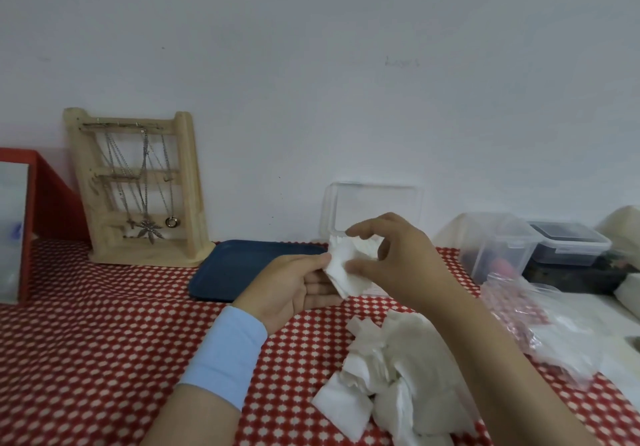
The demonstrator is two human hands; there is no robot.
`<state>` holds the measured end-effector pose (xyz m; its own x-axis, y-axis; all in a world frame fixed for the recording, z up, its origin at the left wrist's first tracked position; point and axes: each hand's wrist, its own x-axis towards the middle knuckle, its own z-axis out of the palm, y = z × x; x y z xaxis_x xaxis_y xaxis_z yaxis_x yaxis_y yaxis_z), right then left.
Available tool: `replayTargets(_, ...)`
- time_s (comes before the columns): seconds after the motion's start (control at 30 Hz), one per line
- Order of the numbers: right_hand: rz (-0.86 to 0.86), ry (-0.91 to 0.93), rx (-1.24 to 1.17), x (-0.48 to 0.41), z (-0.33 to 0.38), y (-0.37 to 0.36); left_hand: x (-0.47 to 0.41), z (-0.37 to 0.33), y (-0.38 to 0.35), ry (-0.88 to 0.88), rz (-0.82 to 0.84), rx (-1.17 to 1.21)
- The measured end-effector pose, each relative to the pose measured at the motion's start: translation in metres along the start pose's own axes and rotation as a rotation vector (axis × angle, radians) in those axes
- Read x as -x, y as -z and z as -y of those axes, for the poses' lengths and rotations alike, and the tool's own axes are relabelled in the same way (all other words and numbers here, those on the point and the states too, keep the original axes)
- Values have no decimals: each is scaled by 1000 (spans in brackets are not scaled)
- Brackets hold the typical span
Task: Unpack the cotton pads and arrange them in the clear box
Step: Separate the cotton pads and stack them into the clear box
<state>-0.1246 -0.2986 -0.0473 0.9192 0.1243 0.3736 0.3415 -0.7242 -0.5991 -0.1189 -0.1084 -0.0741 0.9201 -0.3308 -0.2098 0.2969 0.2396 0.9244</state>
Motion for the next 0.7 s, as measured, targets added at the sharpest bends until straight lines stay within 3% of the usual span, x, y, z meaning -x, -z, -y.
replayTargets(0.23,-134,69,-123,-1,-1,-5,2,-4,2,60,46,127)
replayTargets(0.6,-272,-157,-336,-6,-7,8,-1,-2,3,1,-48,117)
replayTargets(0.7,-210,-183,-553,-5,-2,16,-1,-1,3,-5,-60,57)
